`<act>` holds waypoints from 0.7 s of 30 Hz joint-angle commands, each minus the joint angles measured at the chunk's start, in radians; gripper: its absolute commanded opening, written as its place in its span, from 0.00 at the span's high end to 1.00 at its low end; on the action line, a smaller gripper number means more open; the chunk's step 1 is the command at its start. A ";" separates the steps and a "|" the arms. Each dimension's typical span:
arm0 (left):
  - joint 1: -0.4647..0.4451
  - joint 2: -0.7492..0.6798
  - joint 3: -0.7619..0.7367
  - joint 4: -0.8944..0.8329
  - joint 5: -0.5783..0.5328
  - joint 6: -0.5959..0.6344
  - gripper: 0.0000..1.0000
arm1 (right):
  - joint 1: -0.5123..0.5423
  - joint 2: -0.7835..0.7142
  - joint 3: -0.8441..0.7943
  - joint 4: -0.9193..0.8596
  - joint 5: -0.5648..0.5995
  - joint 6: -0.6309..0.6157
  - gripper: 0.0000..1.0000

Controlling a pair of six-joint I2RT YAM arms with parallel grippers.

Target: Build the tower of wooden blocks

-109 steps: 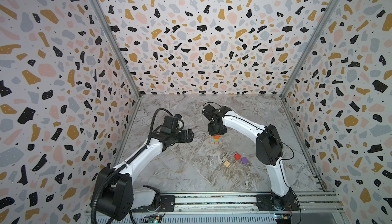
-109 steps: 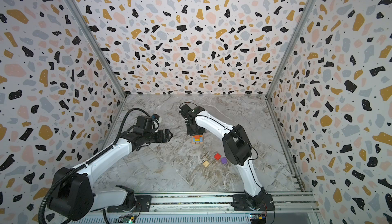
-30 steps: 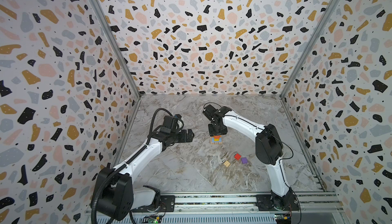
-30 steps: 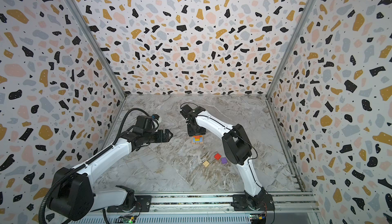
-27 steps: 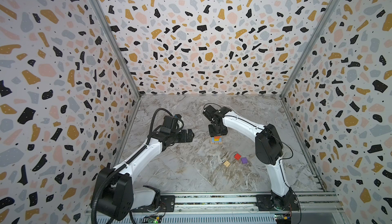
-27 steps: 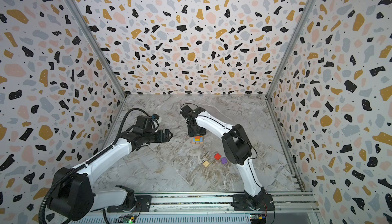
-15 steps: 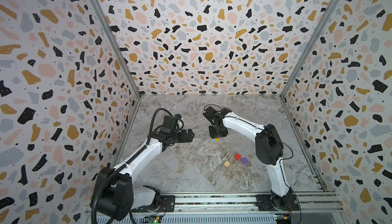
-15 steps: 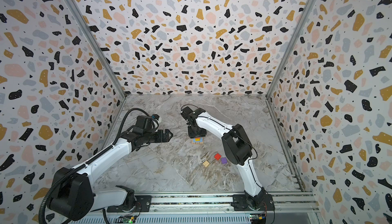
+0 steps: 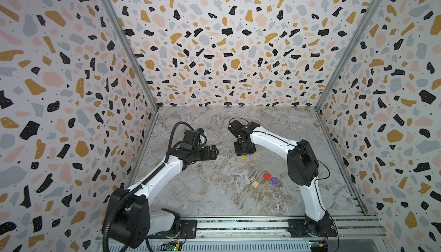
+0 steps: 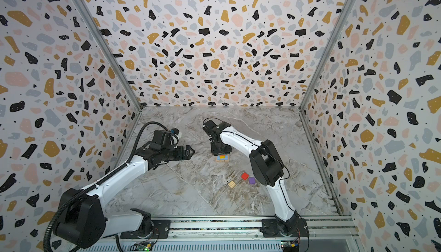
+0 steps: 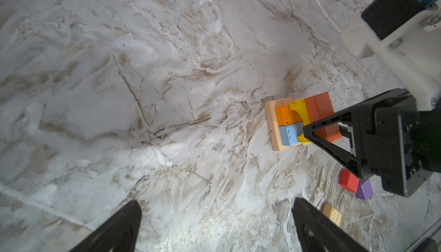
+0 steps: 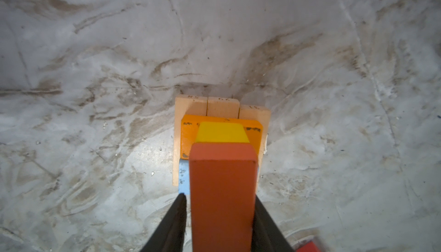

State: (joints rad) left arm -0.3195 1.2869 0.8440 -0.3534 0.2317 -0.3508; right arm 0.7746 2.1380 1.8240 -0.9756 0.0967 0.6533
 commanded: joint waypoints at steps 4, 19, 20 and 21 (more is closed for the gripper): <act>0.008 -0.012 -0.008 0.030 0.014 0.016 0.00 | 0.005 -0.053 0.000 -0.018 0.006 0.012 0.59; 0.008 -0.012 -0.008 0.030 0.015 0.016 0.00 | 0.005 -0.049 0.004 -0.021 0.015 0.013 0.64; 0.008 -0.012 -0.008 0.030 0.015 0.018 0.00 | 0.005 -0.049 0.004 -0.021 0.015 0.013 0.63; 0.008 -0.013 -0.008 0.031 0.015 0.017 0.00 | 0.005 -0.049 0.005 -0.021 0.015 0.013 0.61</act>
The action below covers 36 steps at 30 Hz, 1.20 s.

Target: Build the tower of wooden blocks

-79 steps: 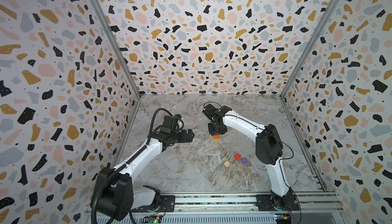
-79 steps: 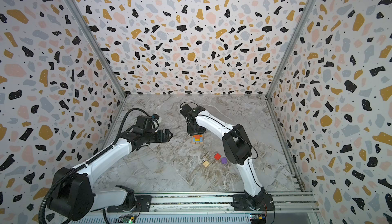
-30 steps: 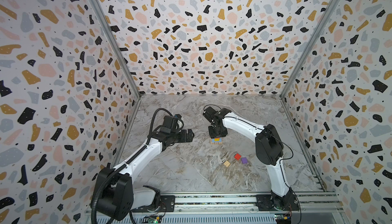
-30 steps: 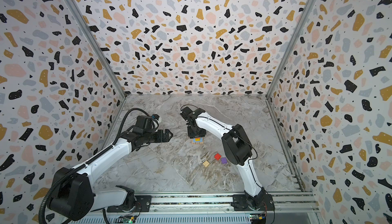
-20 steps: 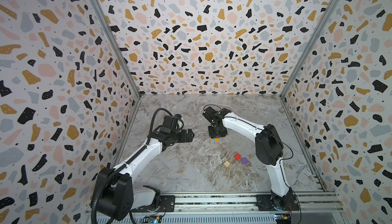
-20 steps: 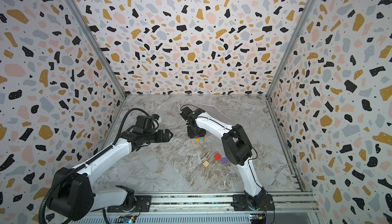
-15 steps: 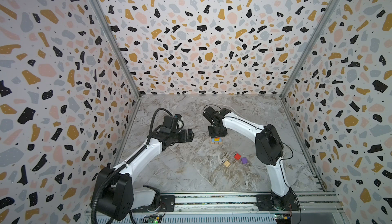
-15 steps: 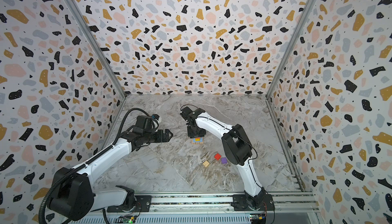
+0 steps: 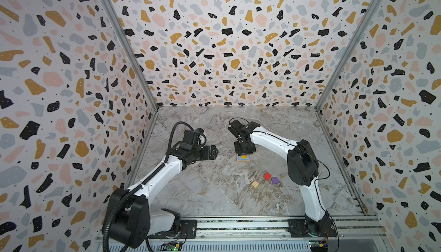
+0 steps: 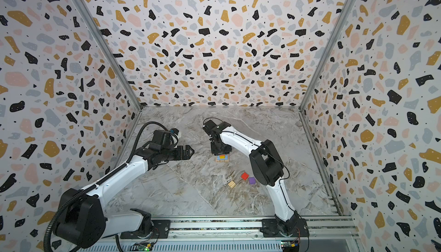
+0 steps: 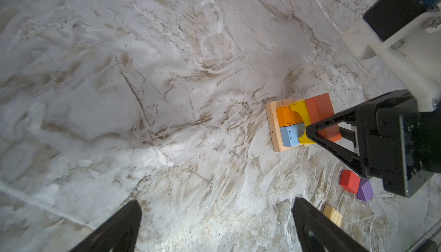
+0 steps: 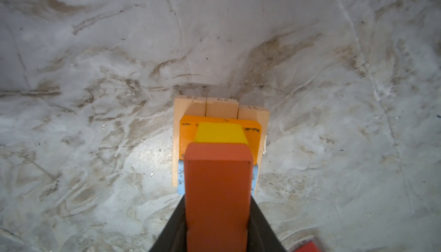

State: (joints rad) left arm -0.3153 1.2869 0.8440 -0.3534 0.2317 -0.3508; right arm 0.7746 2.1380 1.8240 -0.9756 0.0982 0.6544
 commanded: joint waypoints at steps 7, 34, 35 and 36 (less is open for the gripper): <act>0.006 -0.012 -0.008 0.030 0.014 0.017 0.00 | 0.006 -0.056 0.008 -0.027 0.016 0.007 0.48; 0.010 -0.006 -0.010 0.030 0.010 0.016 0.00 | -0.010 0.007 0.159 -0.082 0.030 -0.050 0.25; 0.009 -0.006 -0.010 0.030 0.011 0.015 0.00 | -0.013 0.012 0.166 -0.083 0.029 -0.050 0.26; 0.010 -0.006 -0.010 0.030 0.010 0.015 0.00 | -0.015 0.017 0.170 -0.082 0.030 -0.052 0.27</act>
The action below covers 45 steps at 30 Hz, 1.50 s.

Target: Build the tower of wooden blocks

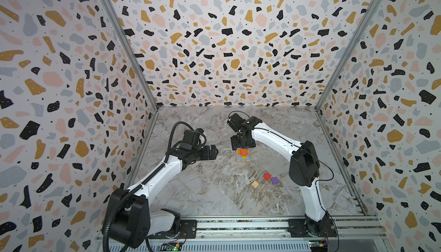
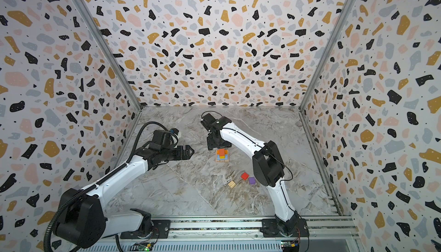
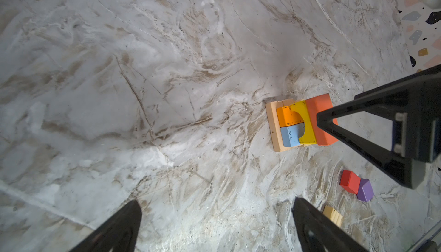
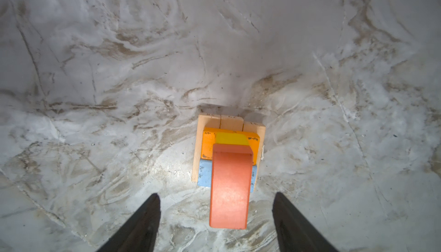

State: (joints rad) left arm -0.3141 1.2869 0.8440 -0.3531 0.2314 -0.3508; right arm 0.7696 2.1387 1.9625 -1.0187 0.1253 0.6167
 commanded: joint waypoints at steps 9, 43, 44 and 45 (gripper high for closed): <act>0.009 -0.004 -0.006 0.029 0.013 0.018 0.00 | -0.024 0.030 0.031 -0.040 0.007 -0.018 0.29; 0.010 -0.008 -0.008 0.028 0.011 0.018 0.00 | -0.040 0.059 -0.017 0.014 -0.033 -0.023 0.47; 0.010 -0.008 -0.009 0.028 0.011 0.018 0.00 | -0.041 0.059 -0.020 0.014 -0.032 -0.023 0.48; 0.010 -0.008 -0.010 0.028 0.011 0.018 0.00 | -0.042 0.058 -0.022 0.017 -0.032 -0.023 0.48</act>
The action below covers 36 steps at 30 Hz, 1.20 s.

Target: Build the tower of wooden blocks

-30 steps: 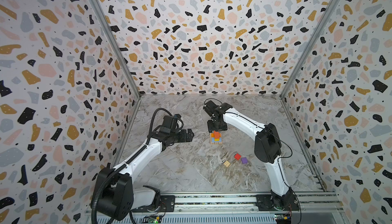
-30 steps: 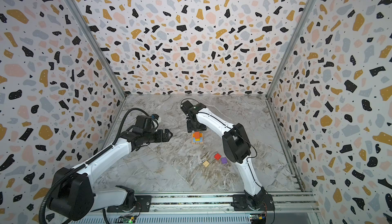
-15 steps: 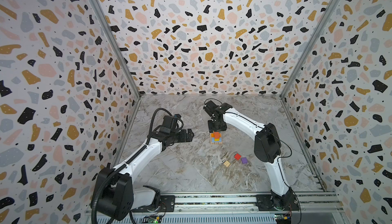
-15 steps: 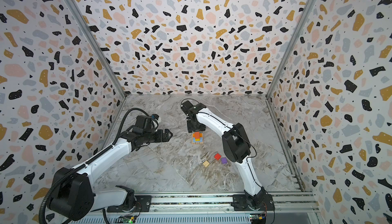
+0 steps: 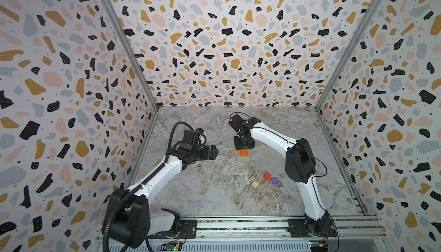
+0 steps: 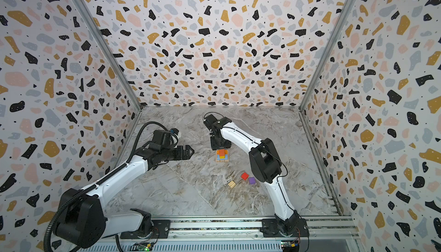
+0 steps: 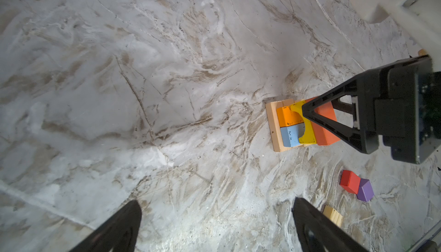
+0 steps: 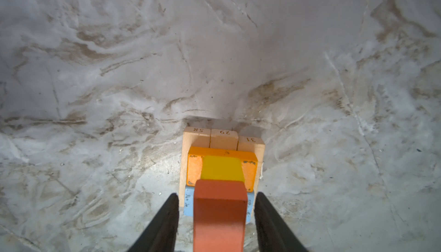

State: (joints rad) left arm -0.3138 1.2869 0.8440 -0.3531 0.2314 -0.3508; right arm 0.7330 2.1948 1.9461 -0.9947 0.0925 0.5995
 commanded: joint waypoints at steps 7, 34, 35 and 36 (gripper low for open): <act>0.011 -0.008 -0.009 0.028 0.011 0.018 0.00 | -0.009 0.006 -0.015 0.000 -0.006 -0.007 0.51; 0.012 -0.006 -0.008 0.028 0.013 0.019 0.00 | -0.010 0.008 -0.024 0.005 -0.009 -0.009 0.60; 0.012 -0.006 -0.008 0.028 0.012 0.018 0.00 | -0.010 0.009 -0.024 0.005 -0.009 -0.009 0.60; 0.012 -0.006 -0.008 0.028 0.013 0.018 0.00 | -0.010 0.009 -0.024 0.005 -0.008 -0.009 0.61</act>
State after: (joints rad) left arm -0.3084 1.2869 0.8440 -0.3531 0.2314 -0.3508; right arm 0.7258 2.2005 1.9308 -0.9726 0.0788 0.5964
